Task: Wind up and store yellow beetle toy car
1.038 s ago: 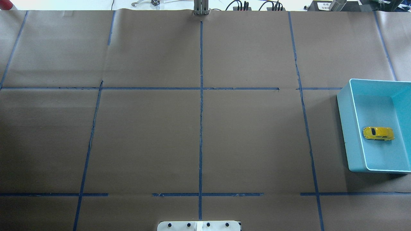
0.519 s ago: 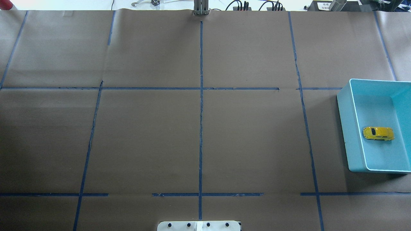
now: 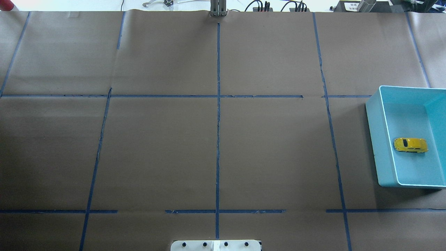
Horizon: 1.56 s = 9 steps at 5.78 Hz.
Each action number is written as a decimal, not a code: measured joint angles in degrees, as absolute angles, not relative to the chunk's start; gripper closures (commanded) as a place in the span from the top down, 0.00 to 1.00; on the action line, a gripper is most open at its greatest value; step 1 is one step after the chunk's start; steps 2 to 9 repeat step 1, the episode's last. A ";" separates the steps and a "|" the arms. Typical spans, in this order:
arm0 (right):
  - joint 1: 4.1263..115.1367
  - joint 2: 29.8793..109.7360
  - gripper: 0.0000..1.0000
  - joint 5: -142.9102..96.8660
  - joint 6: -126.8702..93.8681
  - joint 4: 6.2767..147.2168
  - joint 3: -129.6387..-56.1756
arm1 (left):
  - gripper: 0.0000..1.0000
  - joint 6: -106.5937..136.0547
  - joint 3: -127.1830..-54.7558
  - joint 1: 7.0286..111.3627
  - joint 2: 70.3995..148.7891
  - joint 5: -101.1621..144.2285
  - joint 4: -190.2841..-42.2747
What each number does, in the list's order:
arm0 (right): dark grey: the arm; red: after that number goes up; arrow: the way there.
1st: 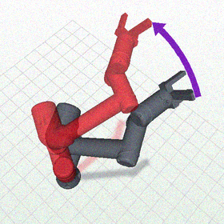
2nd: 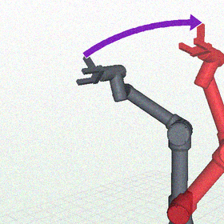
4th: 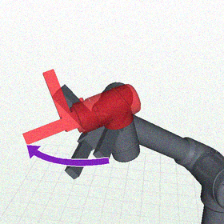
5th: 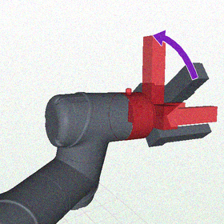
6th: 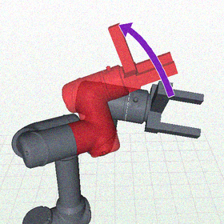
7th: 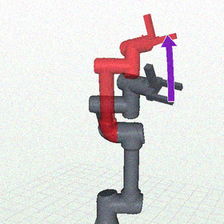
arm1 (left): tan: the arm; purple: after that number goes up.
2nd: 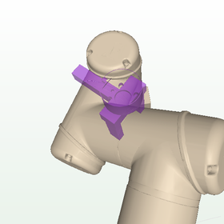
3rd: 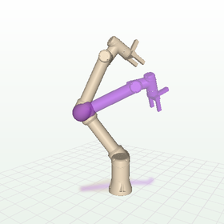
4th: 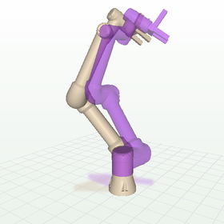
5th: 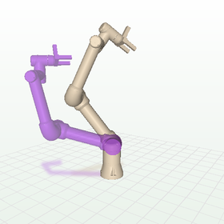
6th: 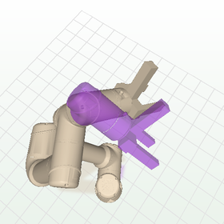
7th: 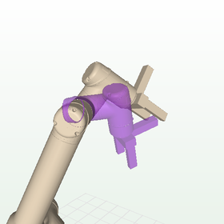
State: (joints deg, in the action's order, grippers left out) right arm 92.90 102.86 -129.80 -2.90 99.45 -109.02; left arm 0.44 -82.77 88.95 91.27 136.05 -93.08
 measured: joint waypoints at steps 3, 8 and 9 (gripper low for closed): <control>92.90 102.84 1.00 -129.84 -2.93 99.42 -109.05 | 1.00 0.44 -82.73 88.95 91.27 136.06 -93.08; 92.90 102.84 1.00 -129.84 -2.93 99.42 -109.05 | 1.00 0.44 -82.73 88.95 91.27 136.06 -93.08; 92.90 102.84 1.00 -129.84 -2.93 99.42 -109.05 | 1.00 0.44 -82.73 88.95 91.27 136.06 -93.08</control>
